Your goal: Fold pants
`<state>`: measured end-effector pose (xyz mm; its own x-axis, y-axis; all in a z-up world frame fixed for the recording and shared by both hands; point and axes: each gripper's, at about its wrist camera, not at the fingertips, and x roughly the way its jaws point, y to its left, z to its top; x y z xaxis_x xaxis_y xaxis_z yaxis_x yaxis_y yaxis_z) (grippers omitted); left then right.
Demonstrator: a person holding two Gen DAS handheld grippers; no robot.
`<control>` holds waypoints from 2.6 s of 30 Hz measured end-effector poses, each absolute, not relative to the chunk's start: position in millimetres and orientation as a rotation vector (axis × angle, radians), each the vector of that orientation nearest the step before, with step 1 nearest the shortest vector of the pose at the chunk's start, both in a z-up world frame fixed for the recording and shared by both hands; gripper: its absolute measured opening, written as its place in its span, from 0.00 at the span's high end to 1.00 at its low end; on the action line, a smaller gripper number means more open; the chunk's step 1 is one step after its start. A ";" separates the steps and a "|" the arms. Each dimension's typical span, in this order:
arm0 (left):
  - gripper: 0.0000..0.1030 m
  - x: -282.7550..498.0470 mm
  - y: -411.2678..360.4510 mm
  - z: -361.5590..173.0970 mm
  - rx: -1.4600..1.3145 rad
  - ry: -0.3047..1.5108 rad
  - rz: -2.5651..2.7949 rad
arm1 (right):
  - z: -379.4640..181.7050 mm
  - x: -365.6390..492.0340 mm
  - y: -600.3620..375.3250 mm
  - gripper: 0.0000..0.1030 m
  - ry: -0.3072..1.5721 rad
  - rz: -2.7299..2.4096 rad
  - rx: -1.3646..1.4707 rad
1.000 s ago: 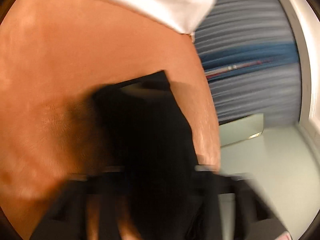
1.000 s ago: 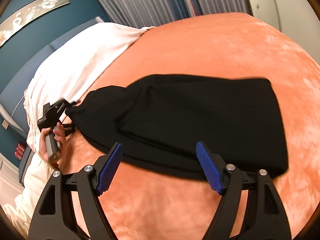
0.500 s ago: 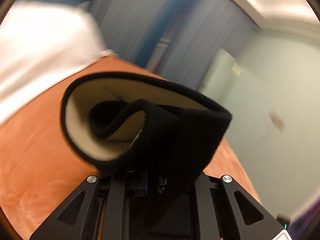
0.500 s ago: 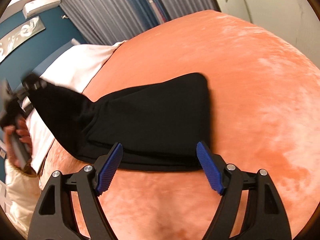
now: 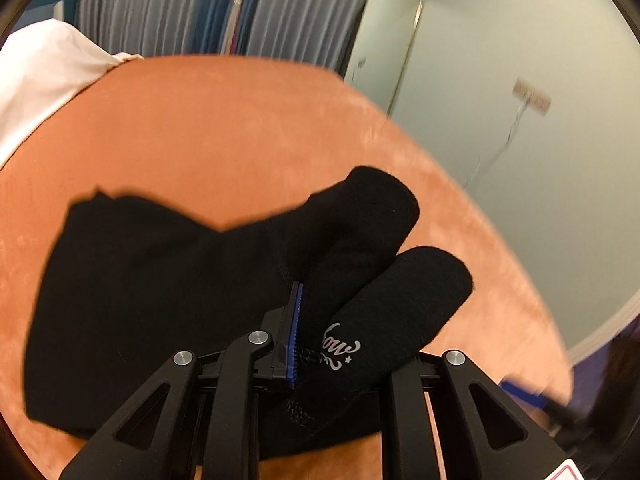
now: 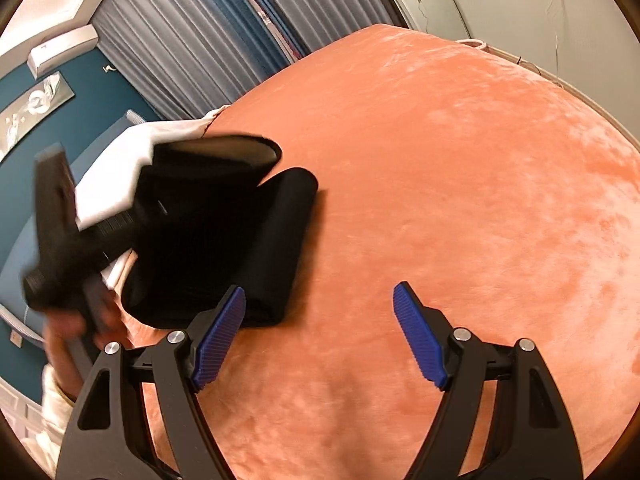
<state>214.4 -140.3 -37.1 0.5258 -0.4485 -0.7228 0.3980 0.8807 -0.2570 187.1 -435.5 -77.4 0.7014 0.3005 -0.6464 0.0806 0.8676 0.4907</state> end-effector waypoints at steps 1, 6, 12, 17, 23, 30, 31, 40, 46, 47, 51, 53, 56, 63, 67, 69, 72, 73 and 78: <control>0.85 211.8 -140.6 -45.0 -0.038 0.890 -0.497 | -76.6 191.2 -437.8 0.28 0.796 0.155 0.534; 0.77 178.4 -125.8 -78.9 0.107 0.888 -0.426 | -62.8 225.9 -434.8 0.28 0.795 0.291 0.590; 0.19 118.5 -105.4 -69.8 0.048 0.739 -0.470 | -52.1 300.9 -394.4 0.28 0.855 0.433 0.581; 0.14 98.9 -87.1 -54.9 0.010 0.652 -0.479 | -79.6 360.0 -347.7 0.52 0.991 0.372 0.479; 0.13 120.4 -26.0 -20.8 -0.061 0.612 -0.368 | -9.1 322.8 -344.0 0.85 0.738 0.404 0.395; 0.13 172.4 55.7 -33.9 -0.161 0.723 -0.241 | -88.3 326.2 -386.0 0.83 1.015 0.128 0.315; 0.13 179.0 60.3 -34.6 -0.183 0.714 -0.248 | -73.9 321.0 -385.4 0.82 0.969 0.108 0.305; 0.13 221.5 77.2 -88.2 -0.318 0.868 -0.315 | -80.5 334.3 -298.4 0.85 1.071 0.212 0.204; 0.13 217.7 54.6 -96.4 -0.220 0.831 -0.356 | -26.1 300.7 -312.5 0.95 0.851 0.143 0.167; 0.13 218.4 49.2 -98.7 -0.213 0.835 -0.365 | -48.6 307.2 -324.8 0.95 0.905 0.063 0.137; 0.12 216.9 21.3 -123.2 -0.171 0.944 -0.402 | -73.7 315.2 -319.9 0.77 1.020 0.006 0.118; 0.12 215.9 18.9 -136.2 -0.178 0.977 -0.377 | -18.2 310.8 -302.7 0.75 0.857 -0.028 0.080; 0.10 216.5 26.8 -140.9 -0.255 0.986 -0.367 | 32.9 343.5 -263.5 0.56 0.790 0.150 0.106; 0.11 197.6 49.7 -102.7 -0.365 0.763 -0.422 | -49.7 472.5 -121.9 0.54 1.170 0.435 -0.019; 0.11 215.4 42.1 -138.0 -0.274 0.939 -0.327 | -98.9 496.0 -106.3 0.65 1.278 0.469 -0.018; 0.10 218.4 41.3 -151.3 -0.292 0.979 -0.310 | -102.5 490.4 -102.3 0.90 1.237 0.476 -0.098; 0.10 217.5 32.5 -146.2 -0.231 0.960 -0.299 | -90.4 520.0 -145.8 0.96 1.156 0.374 0.075; 0.09 217.7 30.3 -149.1 -0.229 0.970 -0.297 | -81.6 525.8 -162.5 0.98 1.093 0.288 0.106; 0.09 214.2 28.0 -149.8 -0.234 0.965 -0.292 | -55.0 495.9 -159.9 0.93 1.050 0.416 0.159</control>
<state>214.2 28.0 -149.8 0.5358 -0.3455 -0.7704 0.1396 0.9361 -0.3228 495.9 -159.9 -55.0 0.4287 0.4061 -0.8071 -0.2562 0.9113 0.3224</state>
